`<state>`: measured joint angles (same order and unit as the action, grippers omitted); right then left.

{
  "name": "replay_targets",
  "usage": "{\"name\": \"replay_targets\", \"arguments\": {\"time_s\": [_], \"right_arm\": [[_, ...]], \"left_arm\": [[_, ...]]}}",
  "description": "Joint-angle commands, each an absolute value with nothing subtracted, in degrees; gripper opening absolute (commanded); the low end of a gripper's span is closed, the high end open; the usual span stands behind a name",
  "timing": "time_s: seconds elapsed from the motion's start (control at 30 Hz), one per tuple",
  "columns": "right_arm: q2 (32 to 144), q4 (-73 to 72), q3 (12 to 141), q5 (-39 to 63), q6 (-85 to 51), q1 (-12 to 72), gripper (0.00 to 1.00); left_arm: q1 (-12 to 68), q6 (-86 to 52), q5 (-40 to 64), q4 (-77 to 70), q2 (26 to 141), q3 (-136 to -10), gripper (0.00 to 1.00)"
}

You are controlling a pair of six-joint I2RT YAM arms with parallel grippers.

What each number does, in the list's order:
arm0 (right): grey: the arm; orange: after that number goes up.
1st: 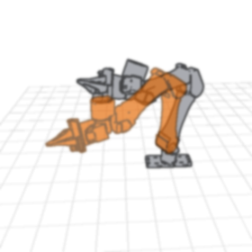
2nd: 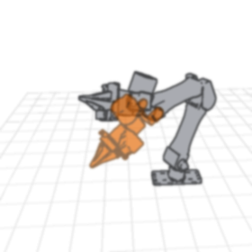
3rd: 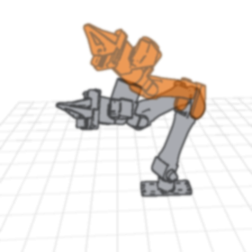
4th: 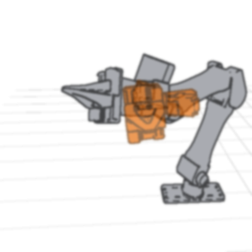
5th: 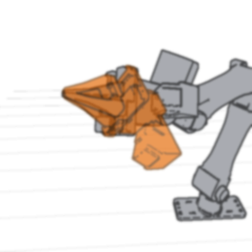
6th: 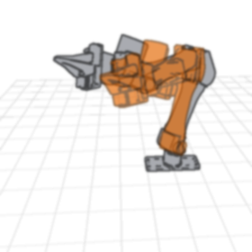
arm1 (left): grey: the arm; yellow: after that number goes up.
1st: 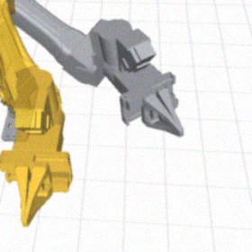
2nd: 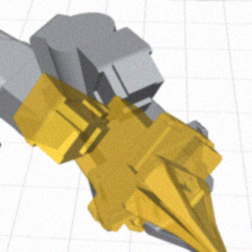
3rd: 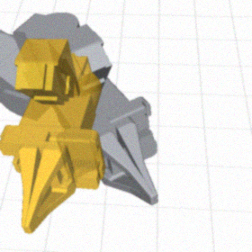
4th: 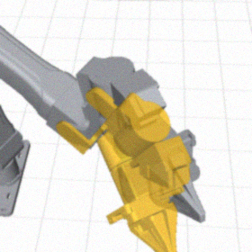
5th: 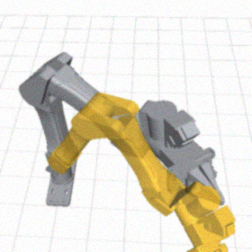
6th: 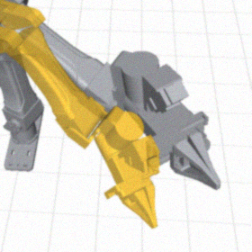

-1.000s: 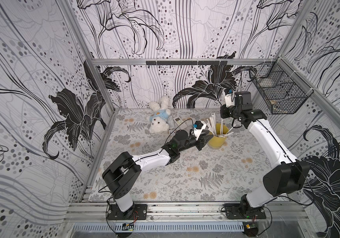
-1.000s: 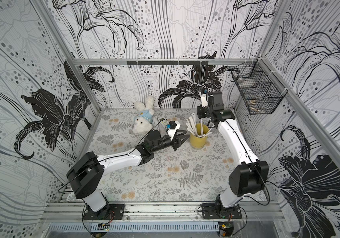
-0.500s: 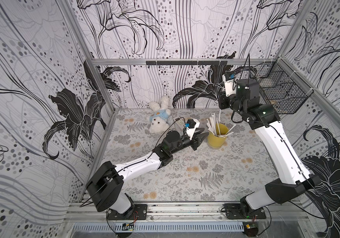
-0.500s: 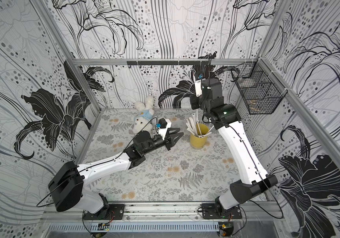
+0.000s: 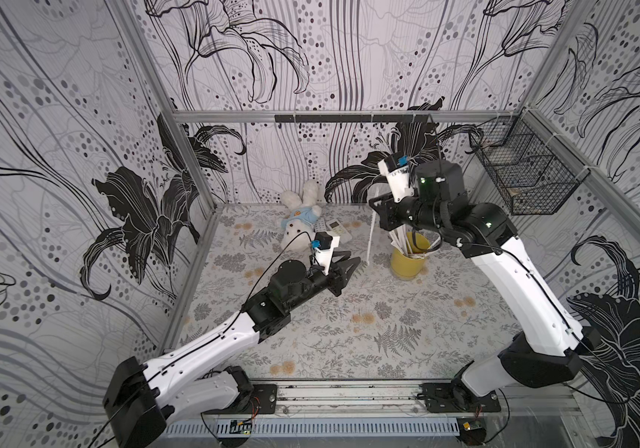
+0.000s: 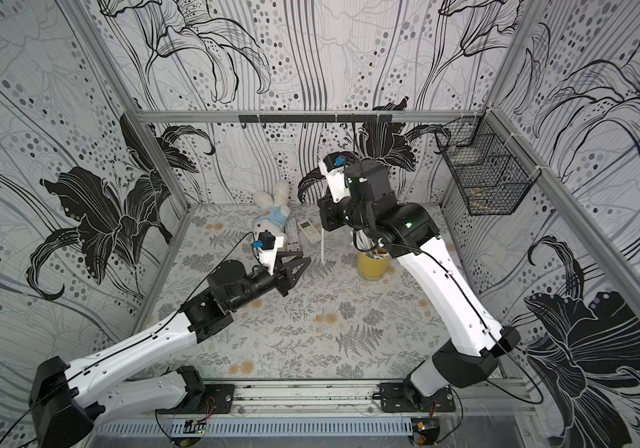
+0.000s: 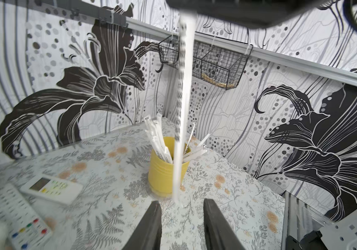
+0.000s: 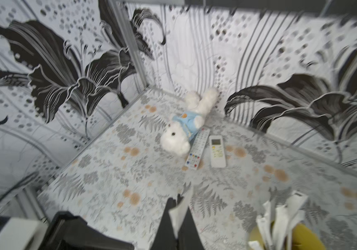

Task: Take the straws out of the storage container
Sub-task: Pick up the straw from the container, then place the straw at the center of the board.

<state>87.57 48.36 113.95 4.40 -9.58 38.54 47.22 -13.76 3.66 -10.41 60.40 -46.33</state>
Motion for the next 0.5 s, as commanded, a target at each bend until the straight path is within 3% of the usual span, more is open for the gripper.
{"name": "replay_targets", "arguments": {"time_s": [0.0,0.17,0.47], "right_arm": [[86.4,41.7,103.8,17.2,-17.6,39.4,0.00],[91.9,34.6,97.4,25.4,-22.3,39.5,0.00],[114.7,35.2,107.4,34.6,-26.9,39.6,0.00]], "left_arm": [[47.5,-18.2,-3.5,1.5,55.1,-43.2,0.38],[47.5,-23.9,-10.6,10.9,48.6,-38.7,0.37],[47.5,-32.3,-22.0,21.1,43.7,-35.3,0.37]]}}
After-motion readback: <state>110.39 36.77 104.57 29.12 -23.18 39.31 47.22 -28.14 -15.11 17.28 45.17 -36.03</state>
